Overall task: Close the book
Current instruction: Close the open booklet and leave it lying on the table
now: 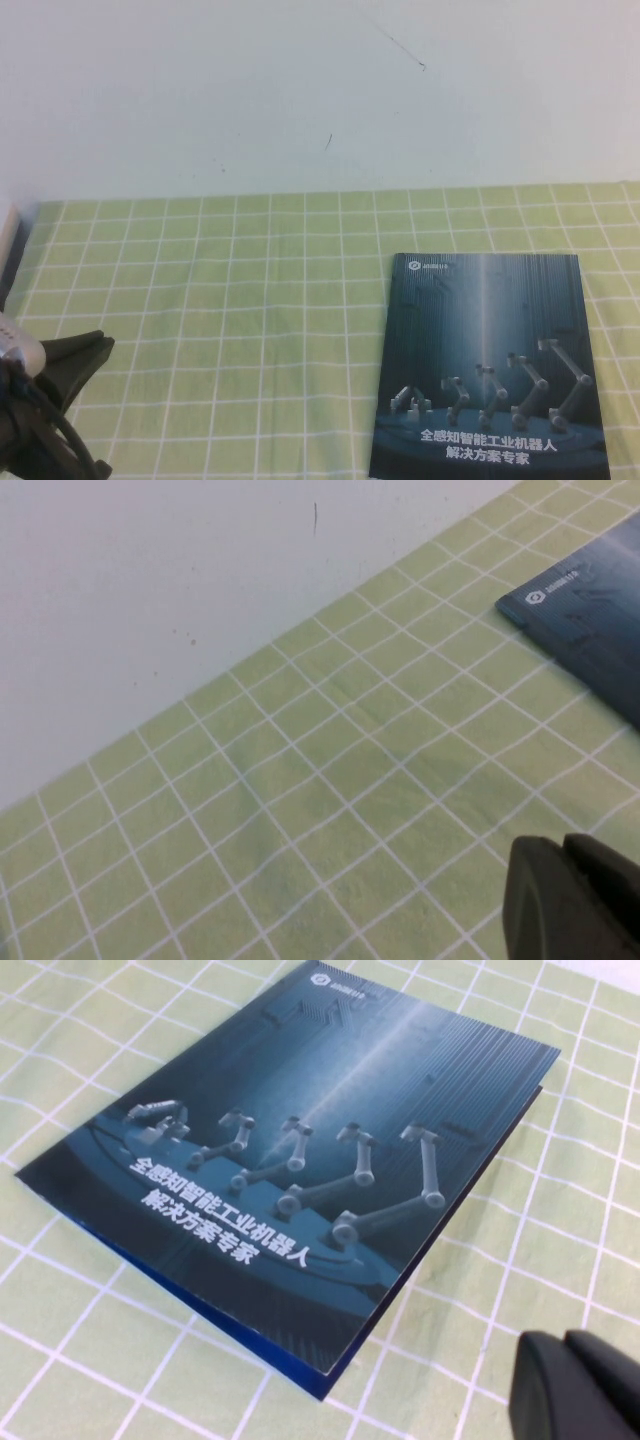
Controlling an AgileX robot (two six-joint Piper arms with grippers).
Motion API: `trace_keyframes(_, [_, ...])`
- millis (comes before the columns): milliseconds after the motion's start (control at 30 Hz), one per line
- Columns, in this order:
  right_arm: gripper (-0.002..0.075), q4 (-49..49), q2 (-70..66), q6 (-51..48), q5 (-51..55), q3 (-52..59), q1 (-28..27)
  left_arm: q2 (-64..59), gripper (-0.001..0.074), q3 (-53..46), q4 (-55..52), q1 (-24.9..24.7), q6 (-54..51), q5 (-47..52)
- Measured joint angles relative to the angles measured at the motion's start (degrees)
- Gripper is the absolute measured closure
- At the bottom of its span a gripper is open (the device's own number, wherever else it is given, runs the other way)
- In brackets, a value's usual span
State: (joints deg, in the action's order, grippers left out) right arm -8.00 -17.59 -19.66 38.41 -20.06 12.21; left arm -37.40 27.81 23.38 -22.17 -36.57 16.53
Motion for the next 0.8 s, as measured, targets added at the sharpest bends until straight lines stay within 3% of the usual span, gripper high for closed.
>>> trace_keyframes(333, [0.0727,0.00,0.00,0.00,0.00,0.00,0.00,1.50,0.0739,-0.43,0.20,0.32,0.11,-0.36])
trace_keyframes(533, [0.0727,-0.11,0.00,0.00,0.00,0.00,0.00,15.19,0.0739,-6.53,-0.99,5.99,0.11,-2.63])
trace_keyframes(800, [0.0727,-0.21,0.00,0.00,0.00,0.00,0.00,32.18,0.0738,-22.26,1.23,13.90,0.67,-3.03])
